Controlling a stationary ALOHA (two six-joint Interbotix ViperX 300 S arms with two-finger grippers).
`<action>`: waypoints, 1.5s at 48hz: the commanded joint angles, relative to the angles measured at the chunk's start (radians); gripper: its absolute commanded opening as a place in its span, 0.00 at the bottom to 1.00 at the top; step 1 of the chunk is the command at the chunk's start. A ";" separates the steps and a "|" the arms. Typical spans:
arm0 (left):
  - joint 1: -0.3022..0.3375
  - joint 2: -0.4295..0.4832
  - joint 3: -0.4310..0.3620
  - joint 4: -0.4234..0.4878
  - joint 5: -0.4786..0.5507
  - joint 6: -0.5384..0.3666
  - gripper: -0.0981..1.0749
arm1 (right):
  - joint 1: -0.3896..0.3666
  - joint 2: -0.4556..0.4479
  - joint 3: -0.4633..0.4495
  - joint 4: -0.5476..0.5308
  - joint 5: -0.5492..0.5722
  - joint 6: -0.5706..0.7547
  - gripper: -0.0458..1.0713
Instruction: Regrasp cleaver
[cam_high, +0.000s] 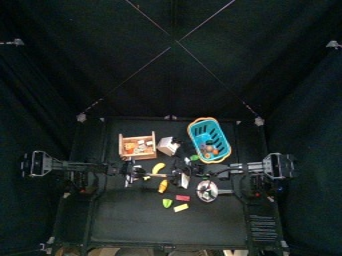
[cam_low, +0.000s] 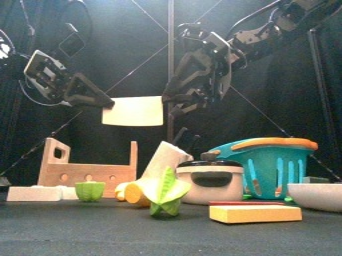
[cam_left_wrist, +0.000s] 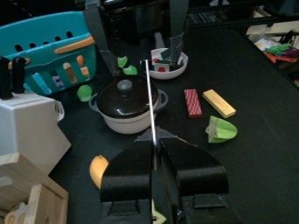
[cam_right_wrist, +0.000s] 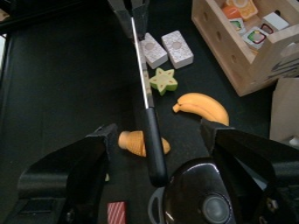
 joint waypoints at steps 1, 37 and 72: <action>0.002 -0.003 -0.009 0.002 0.000 -0.002 0.45 | 0.002 -0.015 -0.008 -0.002 -0.003 -0.003 0.95; 0.002 -0.002 0.002 0.006 0.011 0.002 0.45 | 0.002 -0.025 0.009 -0.002 0.003 -0.002 0.56; 0.002 -0.002 0.002 0.006 0.011 0.000 0.45 | 0.006 -0.025 0.011 -0.002 0.003 -0.003 0.43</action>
